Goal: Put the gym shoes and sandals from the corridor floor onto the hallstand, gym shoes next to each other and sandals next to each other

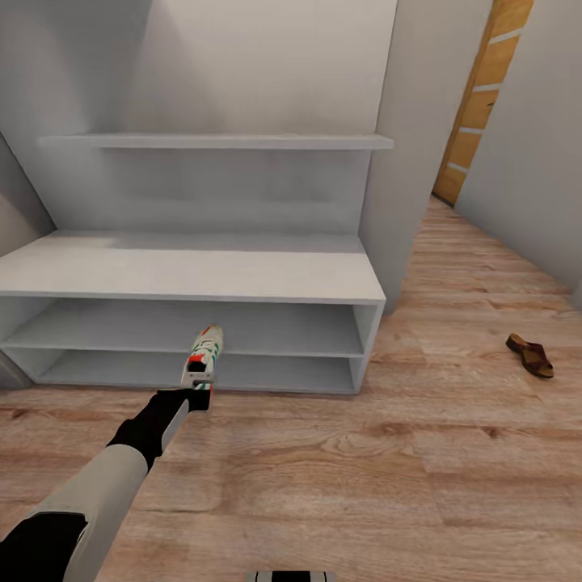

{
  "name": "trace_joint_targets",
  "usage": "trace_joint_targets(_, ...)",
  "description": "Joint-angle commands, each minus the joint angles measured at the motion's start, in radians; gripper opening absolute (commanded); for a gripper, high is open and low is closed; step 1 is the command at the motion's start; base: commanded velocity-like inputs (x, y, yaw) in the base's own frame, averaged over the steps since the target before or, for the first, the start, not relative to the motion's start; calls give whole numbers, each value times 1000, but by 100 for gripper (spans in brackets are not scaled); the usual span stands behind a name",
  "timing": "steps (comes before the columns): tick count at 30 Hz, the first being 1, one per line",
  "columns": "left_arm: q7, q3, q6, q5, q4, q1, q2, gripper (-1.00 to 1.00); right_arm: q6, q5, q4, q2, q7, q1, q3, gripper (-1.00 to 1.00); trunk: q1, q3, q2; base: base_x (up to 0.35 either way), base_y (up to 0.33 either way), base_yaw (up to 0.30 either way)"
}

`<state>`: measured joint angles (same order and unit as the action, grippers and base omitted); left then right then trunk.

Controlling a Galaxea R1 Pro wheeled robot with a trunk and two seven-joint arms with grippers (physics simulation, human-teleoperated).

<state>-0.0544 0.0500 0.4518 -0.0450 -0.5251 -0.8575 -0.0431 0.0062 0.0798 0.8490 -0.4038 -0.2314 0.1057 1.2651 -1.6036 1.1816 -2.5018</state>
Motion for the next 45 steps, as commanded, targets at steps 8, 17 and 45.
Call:
trace_joint_targets(8, -5, 5, 5, -4, -3, -1, 4, -100, 1, 5, 1, 0, -8, 2, 5, -100, 0, 1, 0, 332, 36, 0)
trace_joint_targets(17, -5, 5, 4, -4, -4, 0, 5, -100, 1, 5, 1, 0, -8, 2, 5, -100, 0, 1, 0, 322, -44, 0)
trace_joint_targets(45, -5, 7, 1, -4, -4, 0, 6, -100, 1, 5, 1, 0, -8, 2, 5, -100, 0, 1, 0, 141, -87, 0)
